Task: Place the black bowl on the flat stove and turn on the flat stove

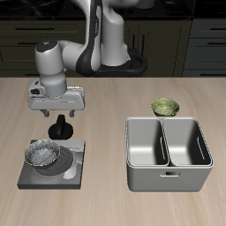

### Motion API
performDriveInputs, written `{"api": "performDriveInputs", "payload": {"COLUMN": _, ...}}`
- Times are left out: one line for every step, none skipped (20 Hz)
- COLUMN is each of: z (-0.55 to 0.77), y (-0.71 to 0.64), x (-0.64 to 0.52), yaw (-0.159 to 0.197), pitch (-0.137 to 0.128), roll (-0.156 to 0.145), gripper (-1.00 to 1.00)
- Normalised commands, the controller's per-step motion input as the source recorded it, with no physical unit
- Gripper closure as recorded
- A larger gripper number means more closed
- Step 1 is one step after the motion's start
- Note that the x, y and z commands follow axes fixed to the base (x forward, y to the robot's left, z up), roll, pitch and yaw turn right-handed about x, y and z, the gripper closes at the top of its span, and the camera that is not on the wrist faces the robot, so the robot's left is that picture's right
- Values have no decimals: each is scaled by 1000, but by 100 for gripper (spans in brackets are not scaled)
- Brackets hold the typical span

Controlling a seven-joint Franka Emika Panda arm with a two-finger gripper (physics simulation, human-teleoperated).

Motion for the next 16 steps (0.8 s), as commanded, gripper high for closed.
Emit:
{"api": "performDriveInputs", "payload": {"z": -80, "y": 8, "x": 26, "yaw": -46, "pitch": 26, "roll": -6, "gripper": -100}}
{"api": "performDriveInputs", "payload": {"z": -75, "y": 17, "x": 1, "yaw": -58, "pitch": -3, "roll": 5, "gripper": -100}}
{"api": "performDriveInputs", "payload": {"z": -52, "y": -78, "x": -14, "yaw": -19, "pitch": 3, "roll": -15, "gripper": -100}}
{"api": "performDriveInputs", "payload": {"z": -169, "y": 68, "x": 1, "yaw": -56, "pitch": 20, "roll": 35, "gripper": -100}}
{"api": "performDriveInputs", "payload": {"z": -101, "y": -18, "x": 44, "yaw": -1, "pitch": 14, "roll": -1, "gripper": -100}}
{"api": "performDriveInputs", "payload": {"z": -187, "y": 64, "x": 7, "yaw": -11, "pitch": 30, "roll": 23, "gripper": -100}}
{"api": "performDriveInputs", "payload": {"z": -211, "y": 29, "x": 42, "yaw": -9, "pitch": 33, "roll": 25, "gripper": -100}}
{"api": "performDriveInputs", "payload": {"z": -392, "y": 70, "x": -77, "yaw": -43, "pitch": 73, "roll": -5, "gripper": -100}}
{"api": "performDriveInputs", "payload": {"z": -94, "y": -84, "x": -28, "yaw": 4, "pitch": 6, "roll": -29, "gripper": -100}}
{"api": "performDriveInputs", "payload": {"z": -13, "y": -62, "x": -3, "yaw": -9, "pitch": 0, "roll": 0, "gripper": -100}}
{"api": "performDriveInputs", "payload": {"z": -232, "y": -142, "x": -114, "yaw": -110, "pitch": 46, "roll": -20, "gripper": -100}}
{"api": "performDriveInputs", "payload": {"z": -199, "y": -38, "x": -39, "yaw": -10, "pitch": 20, "roll": -20, "gripper": -100}}
{"api": "performDriveInputs", "payload": {"z": -96, "y": -20, "x": -13, "yaw": -7, "pitch": 13, "roll": 4, "gripper": -100}}
{"api": "performDriveInputs", "payload": {"z": -198, "y": 15, "x": -77, "yaw": -34, "pitch": 24, "roll": 19, "gripper": -100}}
{"api": "performDriveInputs", "payload": {"z": -203, "y": -17, "x": -56, "yaw": -5, "pitch": 30, "roll": -7, "gripper": -100}}
{"api": "performDriveInputs", "payload": {"z": -175, "y": -93, "x": -54, "yaw": -11, "pitch": 23, "roll": -37, "gripper": -100}}
